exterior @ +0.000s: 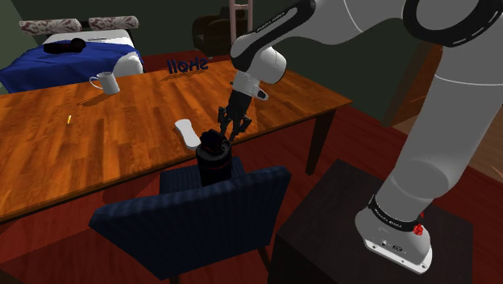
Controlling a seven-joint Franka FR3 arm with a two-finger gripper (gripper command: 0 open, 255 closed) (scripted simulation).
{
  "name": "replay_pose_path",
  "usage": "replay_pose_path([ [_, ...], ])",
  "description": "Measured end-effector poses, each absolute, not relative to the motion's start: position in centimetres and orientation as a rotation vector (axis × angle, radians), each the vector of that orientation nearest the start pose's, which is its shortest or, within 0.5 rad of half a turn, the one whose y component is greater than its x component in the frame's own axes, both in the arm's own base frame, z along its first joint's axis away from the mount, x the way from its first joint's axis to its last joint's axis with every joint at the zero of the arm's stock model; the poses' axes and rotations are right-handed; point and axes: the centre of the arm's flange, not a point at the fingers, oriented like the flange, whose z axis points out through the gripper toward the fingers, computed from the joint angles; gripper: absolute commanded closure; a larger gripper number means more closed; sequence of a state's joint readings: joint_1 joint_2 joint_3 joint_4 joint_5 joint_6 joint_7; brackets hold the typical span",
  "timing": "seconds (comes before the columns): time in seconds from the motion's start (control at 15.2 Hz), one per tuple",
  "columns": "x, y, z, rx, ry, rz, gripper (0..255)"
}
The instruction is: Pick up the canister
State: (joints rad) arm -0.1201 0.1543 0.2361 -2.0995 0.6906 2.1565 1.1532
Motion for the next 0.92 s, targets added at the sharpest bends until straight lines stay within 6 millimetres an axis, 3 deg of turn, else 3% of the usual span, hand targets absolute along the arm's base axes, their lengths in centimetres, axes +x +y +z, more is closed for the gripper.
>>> replay_pose_path([
  [0.92, 55.8, 8.9, 41.5, -1.988, 1.779, 0.591, 255],
])
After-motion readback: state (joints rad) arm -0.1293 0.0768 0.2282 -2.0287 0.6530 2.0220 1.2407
